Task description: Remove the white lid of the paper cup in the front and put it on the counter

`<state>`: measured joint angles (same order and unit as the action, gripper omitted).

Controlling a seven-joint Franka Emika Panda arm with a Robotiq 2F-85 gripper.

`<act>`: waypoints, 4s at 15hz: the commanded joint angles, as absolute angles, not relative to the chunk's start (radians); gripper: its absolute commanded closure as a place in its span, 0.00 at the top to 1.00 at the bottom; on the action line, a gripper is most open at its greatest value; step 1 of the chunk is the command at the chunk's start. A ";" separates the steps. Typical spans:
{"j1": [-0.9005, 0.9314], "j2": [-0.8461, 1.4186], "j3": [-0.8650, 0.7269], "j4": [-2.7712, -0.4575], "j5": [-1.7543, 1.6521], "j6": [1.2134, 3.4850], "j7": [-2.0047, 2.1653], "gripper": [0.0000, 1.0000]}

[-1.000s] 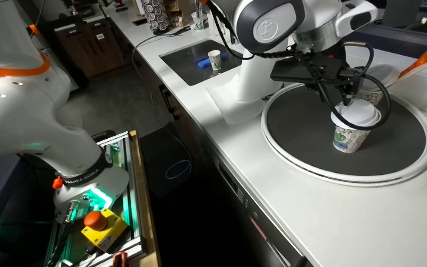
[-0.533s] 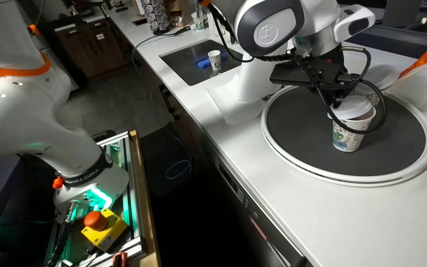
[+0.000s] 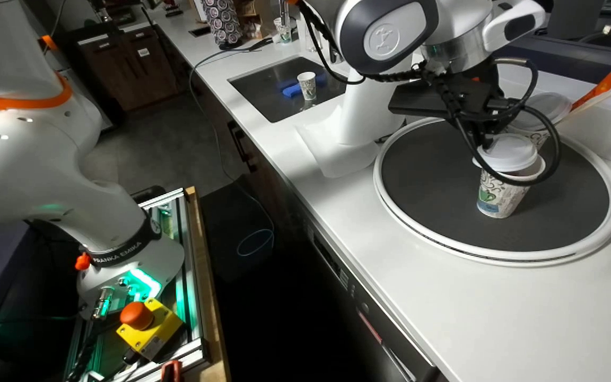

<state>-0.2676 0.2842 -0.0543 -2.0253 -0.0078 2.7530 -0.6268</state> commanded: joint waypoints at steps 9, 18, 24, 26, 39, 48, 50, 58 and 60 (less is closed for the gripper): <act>-0.263 0.020 0.078 -2.188 0.552 2.512 -1.192 0.02; -0.191 -0.003 -0.079 -2.389 0.453 2.204 -1.048 0.02; -0.150 -0.029 -0.079 -2.504 0.468 2.551 -0.834 0.02; -0.131 -0.010 -0.073 -2.521 0.452 2.657 -0.739 0.02; -0.108 0.028 -0.060 -2.562 0.285 2.838 -0.348 0.75; -0.141 -0.093 -0.115 -2.497 0.272 2.871 -0.391 1.00; -0.147 -0.101 -0.118 -2.491 0.272 2.871 -0.395 1.00; -0.147 -0.100 -0.116 -2.491 0.272 2.871 -0.395 1.00; -0.147 -0.100 -0.116 -2.491 0.272 2.871 -0.395 1.00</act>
<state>-0.1470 -0.1002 -0.1159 -2.4910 0.2723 2.8707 -0.3950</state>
